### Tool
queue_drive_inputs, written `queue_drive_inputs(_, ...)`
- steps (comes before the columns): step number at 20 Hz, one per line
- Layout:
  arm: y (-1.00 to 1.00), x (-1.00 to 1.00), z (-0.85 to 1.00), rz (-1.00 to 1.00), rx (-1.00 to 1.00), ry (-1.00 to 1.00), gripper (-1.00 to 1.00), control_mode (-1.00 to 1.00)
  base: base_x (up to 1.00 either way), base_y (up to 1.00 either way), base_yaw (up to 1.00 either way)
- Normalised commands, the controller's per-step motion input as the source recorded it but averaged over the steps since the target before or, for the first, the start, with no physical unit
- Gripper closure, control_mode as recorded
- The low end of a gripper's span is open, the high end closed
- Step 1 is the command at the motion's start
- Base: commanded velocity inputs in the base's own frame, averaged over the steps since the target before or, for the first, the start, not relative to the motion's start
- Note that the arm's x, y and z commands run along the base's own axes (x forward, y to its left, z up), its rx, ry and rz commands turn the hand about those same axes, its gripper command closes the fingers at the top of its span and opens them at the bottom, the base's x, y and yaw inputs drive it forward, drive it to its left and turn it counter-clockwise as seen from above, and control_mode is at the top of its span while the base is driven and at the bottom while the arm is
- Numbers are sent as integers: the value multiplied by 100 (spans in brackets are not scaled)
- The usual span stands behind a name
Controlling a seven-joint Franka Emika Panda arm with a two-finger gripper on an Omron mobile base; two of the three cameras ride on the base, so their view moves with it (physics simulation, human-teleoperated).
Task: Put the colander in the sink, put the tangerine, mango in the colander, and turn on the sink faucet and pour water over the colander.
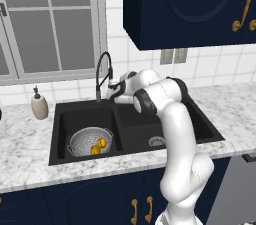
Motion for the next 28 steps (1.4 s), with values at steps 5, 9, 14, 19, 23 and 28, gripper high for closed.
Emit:
queue_drive_inputs(5,-1,3,-24,0,0,0,-100,-100,0,0,0)
queue_drive_inputs(9,-11,0,-20,2,0,0,-100,-100,0,0,0)
queue_drive_inputs(14,-20,3,-2,3,2,0,-100,-100,0,0,0)
queue_drive_inputs(19,-22,11,0,3,2,0,-100,-100,0,0,0)
queue_drive_inputs(23,-20,13,-5,4,0,0,-100,-100,0,0,0)
queue_drive_inputs(28,-34,2,-2,7,1,0,-100,-100,0,0,0)
